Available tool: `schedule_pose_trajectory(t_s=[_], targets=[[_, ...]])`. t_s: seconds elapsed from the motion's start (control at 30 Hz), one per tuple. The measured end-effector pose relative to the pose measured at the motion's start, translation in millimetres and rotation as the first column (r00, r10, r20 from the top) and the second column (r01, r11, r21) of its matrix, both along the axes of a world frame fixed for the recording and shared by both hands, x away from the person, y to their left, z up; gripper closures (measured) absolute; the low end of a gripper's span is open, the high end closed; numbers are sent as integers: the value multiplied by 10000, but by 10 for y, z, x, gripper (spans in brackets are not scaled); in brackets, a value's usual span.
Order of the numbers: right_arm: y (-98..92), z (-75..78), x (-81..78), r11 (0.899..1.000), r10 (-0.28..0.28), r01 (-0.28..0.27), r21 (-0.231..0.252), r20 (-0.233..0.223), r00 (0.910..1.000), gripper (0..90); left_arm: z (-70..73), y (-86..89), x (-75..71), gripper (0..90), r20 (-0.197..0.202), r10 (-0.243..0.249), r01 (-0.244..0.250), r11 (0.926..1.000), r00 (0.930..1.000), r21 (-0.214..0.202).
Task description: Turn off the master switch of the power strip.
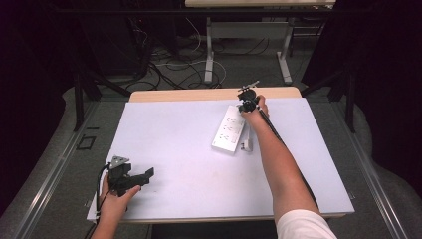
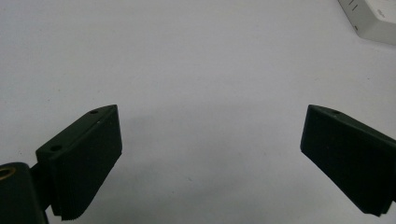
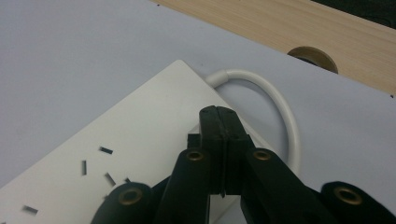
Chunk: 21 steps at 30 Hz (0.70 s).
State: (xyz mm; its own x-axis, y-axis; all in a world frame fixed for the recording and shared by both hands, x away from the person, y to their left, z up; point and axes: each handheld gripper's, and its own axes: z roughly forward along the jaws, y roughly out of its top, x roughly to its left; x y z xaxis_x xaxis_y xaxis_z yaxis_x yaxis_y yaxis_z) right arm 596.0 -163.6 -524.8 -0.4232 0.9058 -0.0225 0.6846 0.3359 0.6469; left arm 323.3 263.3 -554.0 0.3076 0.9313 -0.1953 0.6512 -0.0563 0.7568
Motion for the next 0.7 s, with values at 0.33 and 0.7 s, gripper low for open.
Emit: schedule_pose_trajectory(t_s=[0.33, 0.7], targets=[[-26, -13, -5, 9997, -227, 227, -33, 3, 9997, 900, 12, 18, -27, 55, -18, 36, -36, 10000, 10000, 69], [-9, 89, -30, 9998, 108, -108, -190, 8, 9999, 755, 10, 8, -17, 57, 8, 112, -112, 9999, 9999, 54]])
